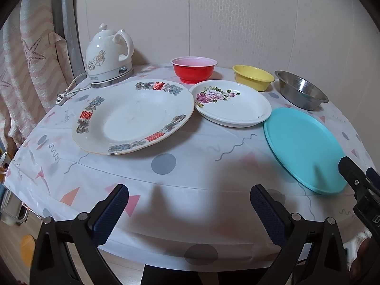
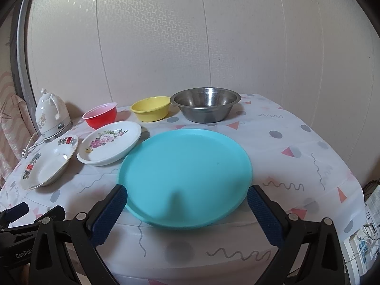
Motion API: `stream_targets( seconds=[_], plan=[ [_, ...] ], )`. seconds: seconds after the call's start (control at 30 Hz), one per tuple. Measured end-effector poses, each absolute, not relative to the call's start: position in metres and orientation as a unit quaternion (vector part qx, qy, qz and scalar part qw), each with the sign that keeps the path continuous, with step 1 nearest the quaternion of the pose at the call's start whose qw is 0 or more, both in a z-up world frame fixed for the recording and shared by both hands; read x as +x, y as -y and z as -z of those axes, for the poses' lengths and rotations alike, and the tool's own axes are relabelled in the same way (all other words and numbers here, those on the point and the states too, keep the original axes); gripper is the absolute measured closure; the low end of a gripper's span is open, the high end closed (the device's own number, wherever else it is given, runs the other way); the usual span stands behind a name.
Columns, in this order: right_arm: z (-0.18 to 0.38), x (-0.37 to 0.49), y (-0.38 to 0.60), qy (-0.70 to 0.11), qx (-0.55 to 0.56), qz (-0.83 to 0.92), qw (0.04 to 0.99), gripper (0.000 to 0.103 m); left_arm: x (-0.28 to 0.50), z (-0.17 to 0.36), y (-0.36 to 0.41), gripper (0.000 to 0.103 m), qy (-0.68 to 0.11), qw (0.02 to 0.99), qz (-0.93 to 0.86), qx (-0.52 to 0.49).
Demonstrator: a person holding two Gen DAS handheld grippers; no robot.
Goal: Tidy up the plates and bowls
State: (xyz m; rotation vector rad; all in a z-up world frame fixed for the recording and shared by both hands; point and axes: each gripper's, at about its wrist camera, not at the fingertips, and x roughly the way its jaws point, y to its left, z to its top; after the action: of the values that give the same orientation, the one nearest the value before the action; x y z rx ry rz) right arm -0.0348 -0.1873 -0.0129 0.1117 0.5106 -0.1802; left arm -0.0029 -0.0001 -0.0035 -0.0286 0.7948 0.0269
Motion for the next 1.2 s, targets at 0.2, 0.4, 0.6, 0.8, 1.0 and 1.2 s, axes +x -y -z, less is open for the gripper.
stream_targets(
  seconds=[0.2,0.4,0.6,0.8,1.0,1.2],
  plan=[
    [0.0124,-0.0353,0.1873,-0.251,0.056,0.090,0.962,0.000,-0.0002,0.0031,0.0012,0.000,-0.389,0.921,-0.012,-0.011],
    [0.0124,-0.0357,0.1877,-0.254,0.055,0.088,0.962,0.000,-0.0003,0.0037,0.0009,0.000,-0.391,0.920,-0.011,-0.013],
    [0.0127,-0.0362,0.1868,-0.254,0.054,0.088,0.962,0.000,-0.0002,0.0041,0.0015,0.000,-0.392,0.920,-0.010,-0.012],
    [0.0129,-0.0355,0.1854,-0.254,0.054,0.091,0.961,0.000,0.0003,0.0044,0.0004,0.000,-0.394,0.919,-0.007,-0.014],
    [0.0126,-0.0356,0.1869,-0.254,0.057,0.093,0.961,0.000,0.0003,0.0047,-0.0007,0.000,-0.396,0.918,-0.007,-0.015],
    [0.0144,-0.0354,0.1886,-0.254,0.059,0.094,0.961,0.000,0.0008,0.0050,-0.0001,0.000,-0.397,0.918,-0.008,-0.014]
  ],
)
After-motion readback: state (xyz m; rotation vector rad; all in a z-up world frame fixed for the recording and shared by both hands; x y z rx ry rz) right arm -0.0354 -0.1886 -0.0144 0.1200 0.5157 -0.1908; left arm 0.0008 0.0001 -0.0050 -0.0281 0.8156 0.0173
